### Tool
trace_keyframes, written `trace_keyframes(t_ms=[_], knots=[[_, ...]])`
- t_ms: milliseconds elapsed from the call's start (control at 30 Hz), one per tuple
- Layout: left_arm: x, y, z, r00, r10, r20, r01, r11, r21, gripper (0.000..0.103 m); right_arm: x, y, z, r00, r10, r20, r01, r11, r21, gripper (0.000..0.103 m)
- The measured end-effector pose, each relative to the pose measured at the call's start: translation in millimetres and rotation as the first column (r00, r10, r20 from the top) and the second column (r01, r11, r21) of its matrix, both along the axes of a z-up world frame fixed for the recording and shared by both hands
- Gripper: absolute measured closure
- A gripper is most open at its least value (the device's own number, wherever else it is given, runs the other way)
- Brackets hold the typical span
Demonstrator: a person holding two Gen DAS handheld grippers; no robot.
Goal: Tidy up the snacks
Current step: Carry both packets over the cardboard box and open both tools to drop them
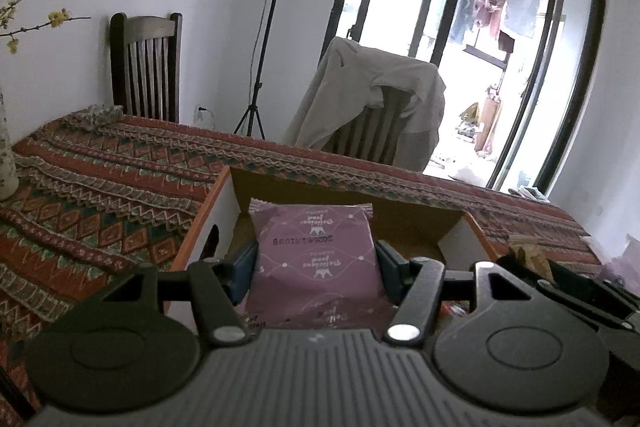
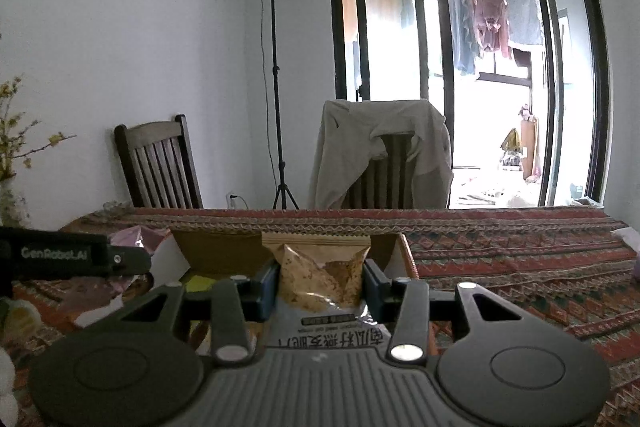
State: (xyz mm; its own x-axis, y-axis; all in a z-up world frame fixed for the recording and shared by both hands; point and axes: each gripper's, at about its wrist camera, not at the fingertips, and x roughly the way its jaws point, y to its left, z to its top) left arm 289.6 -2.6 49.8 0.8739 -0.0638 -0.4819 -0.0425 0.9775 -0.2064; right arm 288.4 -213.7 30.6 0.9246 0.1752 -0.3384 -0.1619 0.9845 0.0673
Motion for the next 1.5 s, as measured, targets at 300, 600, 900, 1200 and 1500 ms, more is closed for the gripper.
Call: trace_keyframes(t_ms=[300,600,900,1200,1500], knots=[[27.6,1.7,-21.3,1.0,0.017,-0.013,-0.016,1.0,0.025,0.04,30.6,6.8,-23.2,1.0,-0.002,-0.001,0.002,1.0,0.001,0.06],[34.9,-0.9,-40.1,0.999,0.012,-0.033,-0.009,0.997,0.071,0.04,37.3,5.9,-39.9,0.998,0.012,-0.062,-0.012,1.0,-0.01,0.059],[19.3,7.4,-36.6,0.998,0.045,0.047,-0.047,0.998,0.037,0.0,29.6,-0.8,-39.9,0.998,0.018,-0.052,-0.018,1.0,0.007,0.01],[16.8,13.2,-33.9,0.997,0.06,0.057,-0.061,0.998,0.014,0.0,23.9,-1.8,-36.8,0.999,0.016,-0.048,-0.016,1.0,0.007,0.0],[7.1,11.5,-28.6,0.996,0.051,0.075,-0.052,0.999,0.008,0.0,19.6,-3.8,-35.3,0.999,0.007,-0.048,-0.007,1.0,0.0,0.0]])
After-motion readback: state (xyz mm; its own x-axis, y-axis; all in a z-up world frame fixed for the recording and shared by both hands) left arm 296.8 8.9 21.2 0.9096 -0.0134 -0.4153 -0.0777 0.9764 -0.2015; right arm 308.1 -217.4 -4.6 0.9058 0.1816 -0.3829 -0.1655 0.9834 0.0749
